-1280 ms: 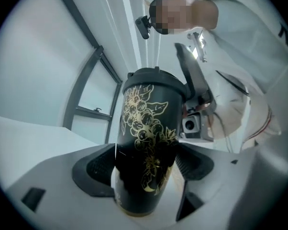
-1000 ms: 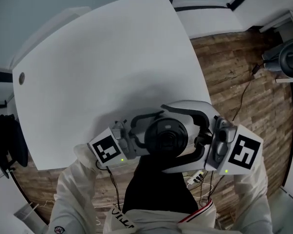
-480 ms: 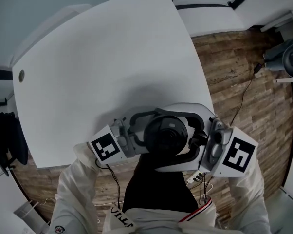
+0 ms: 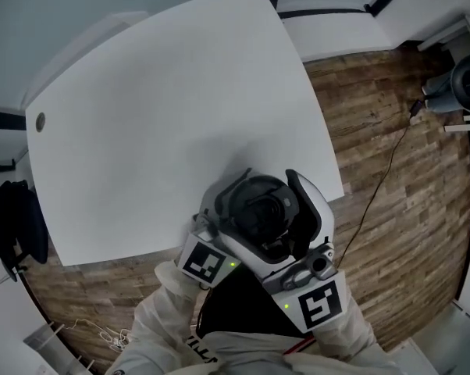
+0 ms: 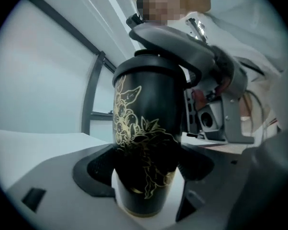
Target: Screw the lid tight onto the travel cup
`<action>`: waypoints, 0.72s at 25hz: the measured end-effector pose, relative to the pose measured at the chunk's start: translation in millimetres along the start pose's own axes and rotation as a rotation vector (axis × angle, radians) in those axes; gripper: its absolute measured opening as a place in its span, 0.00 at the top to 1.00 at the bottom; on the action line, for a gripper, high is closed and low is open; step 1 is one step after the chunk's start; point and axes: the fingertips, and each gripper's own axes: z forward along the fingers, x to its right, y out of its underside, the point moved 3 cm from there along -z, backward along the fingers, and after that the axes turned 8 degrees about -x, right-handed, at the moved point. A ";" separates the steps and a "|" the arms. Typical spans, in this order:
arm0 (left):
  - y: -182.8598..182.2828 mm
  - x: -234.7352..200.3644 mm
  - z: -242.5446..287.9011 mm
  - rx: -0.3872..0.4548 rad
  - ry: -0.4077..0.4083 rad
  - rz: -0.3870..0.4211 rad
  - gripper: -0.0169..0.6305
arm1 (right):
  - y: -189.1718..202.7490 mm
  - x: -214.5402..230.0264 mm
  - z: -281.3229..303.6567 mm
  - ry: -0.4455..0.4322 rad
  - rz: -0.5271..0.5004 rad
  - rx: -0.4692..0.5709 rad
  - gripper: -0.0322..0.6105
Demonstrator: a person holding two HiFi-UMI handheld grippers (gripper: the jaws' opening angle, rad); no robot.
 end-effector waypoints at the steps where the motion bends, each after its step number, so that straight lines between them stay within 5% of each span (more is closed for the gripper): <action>1: -0.8 0.0 1.5 0.002 -0.029 0.001 0.37 | 0.5 0.5 -0.8 0.057 0.003 0.003 0.24; 5: -2.2 -1.6 2.6 0.015 -0.062 0.003 0.37 | 4.9 0.3 -1.1 0.147 0.008 -0.006 0.24; 9: -2.0 -2.1 1.2 0.016 -0.034 0.017 0.37 | 4.6 -1.3 -0.7 0.036 0.047 -0.016 0.24; 13: -2.8 -1.1 -1.1 0.028 0.089 0.065 0.37 | -8.3 0.1 -12.6 -0.258 0.049 0.001 0.24; 18: -1.5 -1.5 -4.9 0.040 0.353 0.133 0.37 | -1.3 -6.1 -14.8 -0.769 -0.087 -0.177 0.23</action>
